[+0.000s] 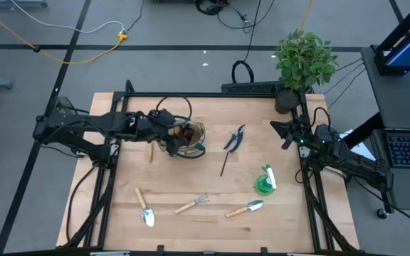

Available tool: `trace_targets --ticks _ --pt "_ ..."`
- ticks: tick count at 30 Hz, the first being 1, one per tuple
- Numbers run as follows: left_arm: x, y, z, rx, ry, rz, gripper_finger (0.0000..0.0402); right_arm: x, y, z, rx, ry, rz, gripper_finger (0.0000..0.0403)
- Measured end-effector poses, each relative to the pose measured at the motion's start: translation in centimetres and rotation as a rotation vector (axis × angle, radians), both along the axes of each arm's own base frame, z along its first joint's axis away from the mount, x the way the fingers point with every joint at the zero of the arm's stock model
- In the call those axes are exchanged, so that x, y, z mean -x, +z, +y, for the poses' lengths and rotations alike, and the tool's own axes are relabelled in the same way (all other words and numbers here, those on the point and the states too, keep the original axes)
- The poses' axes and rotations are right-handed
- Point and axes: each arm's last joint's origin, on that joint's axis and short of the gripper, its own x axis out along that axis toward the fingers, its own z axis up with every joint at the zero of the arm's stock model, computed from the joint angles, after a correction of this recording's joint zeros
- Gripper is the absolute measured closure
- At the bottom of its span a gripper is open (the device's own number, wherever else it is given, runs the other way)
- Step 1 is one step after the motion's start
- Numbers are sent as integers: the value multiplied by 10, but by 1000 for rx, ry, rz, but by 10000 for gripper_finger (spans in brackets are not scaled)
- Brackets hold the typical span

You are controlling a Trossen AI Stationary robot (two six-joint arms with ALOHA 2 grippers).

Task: Pick & Place Garden tools in Gardening bag
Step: Put the green spray bottle into the gardening bag

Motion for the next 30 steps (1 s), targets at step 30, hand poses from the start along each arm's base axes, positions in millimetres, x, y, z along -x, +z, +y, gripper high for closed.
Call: trace_targets --ticks 30 --pt "76 59 -32 236 -173 -359 135 -4 19 13 136 477 -154 399"
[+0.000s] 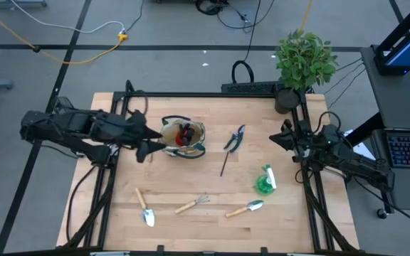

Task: Pick & Place Garden tools in Gardening bag
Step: Put the green spray bottle into the gardening bag

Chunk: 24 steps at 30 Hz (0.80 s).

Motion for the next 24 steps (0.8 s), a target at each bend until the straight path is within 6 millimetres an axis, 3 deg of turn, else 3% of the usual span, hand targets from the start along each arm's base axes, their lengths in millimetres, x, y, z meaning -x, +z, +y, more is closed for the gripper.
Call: trace_targets --ticks 7,15,24 --pt "12 -8 -1 -12 -25 -57 135 -6 10 -1 50 41 -85 399" --pt "10 -42 -3 -14 -92 -167 135 -20 10 4 49 162 -74 399" --pt "28 -83 0 -17 -104 -256 135 -37 9 11 52 228 -40 398"
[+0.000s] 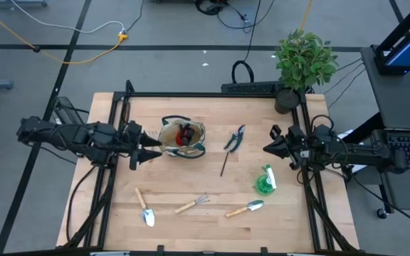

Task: Pick & Place Garden tools in Gardening bag
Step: Put the green spray bottle into the gardening bag

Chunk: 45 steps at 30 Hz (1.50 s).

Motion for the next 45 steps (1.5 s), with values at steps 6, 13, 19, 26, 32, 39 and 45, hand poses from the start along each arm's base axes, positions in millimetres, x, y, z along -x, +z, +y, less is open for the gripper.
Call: trace_targets --ticks 6,13,19,26,32,39,45 --pt "11 -15 2 7 1 -44 135 -14 26 0 100 -10 -18 398" --pt "19 -18 4 -20 -5 -71 135 -42 48 -1 205 0 107 398" --pt "21 -17 4 -47 -11 -82 135 -69 54 2 257 45 207 360" --pt "21 -17 4 -44 -12 -80 135 -94 39 0 311 20 322 290" --pt "21 -17 4 -52 -14 -82 135 -103 18 -4 348 -60 478 257" --pt "21 -17 4 -55 -16 -83 135 -107 11 -1 351 -63 513 249" --pt "21 -17 4 -54 -17 -83 135 -109 21 2 357 -69 532 245"
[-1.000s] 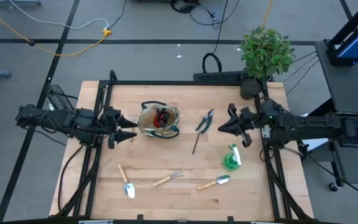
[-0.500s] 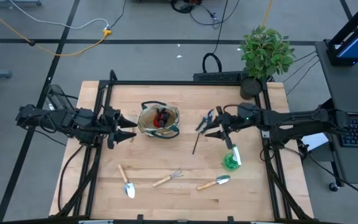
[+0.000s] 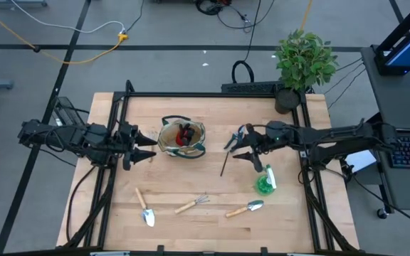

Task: Pick & Place Garden tools in Gardening bag
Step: Put the green spray bottle into the gardening bag

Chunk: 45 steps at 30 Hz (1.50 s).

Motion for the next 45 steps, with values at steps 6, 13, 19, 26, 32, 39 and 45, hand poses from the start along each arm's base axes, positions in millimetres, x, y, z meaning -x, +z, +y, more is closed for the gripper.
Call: trace_targets --ticks 6,13,19,26,32,39,45 --pt "0 0 0 -4 -1 0 135 -3 17 0 23 9 65 241" --pt "0 0 0 -27 -4 0 135 -8 10 -2 81 -17 202 241" --pt "0 0 -1 -27 -29 0 135 -18 -7 -3 80 -10 286 240" --pt "0 0 -1 -27 -29 0 135 -20 -9 -5 116 -79 298 240" --pt "0 0 -1 -41 -32 3 135 -16 -5 -4 122 -94 283 240" --pt "0 -1 -1 -39 -32 7 135 -1 15 -2 66 -124 207 240" --pt "0 -2 -1 -44 -33 18 135 18 37 8 -7 -117 109 240"
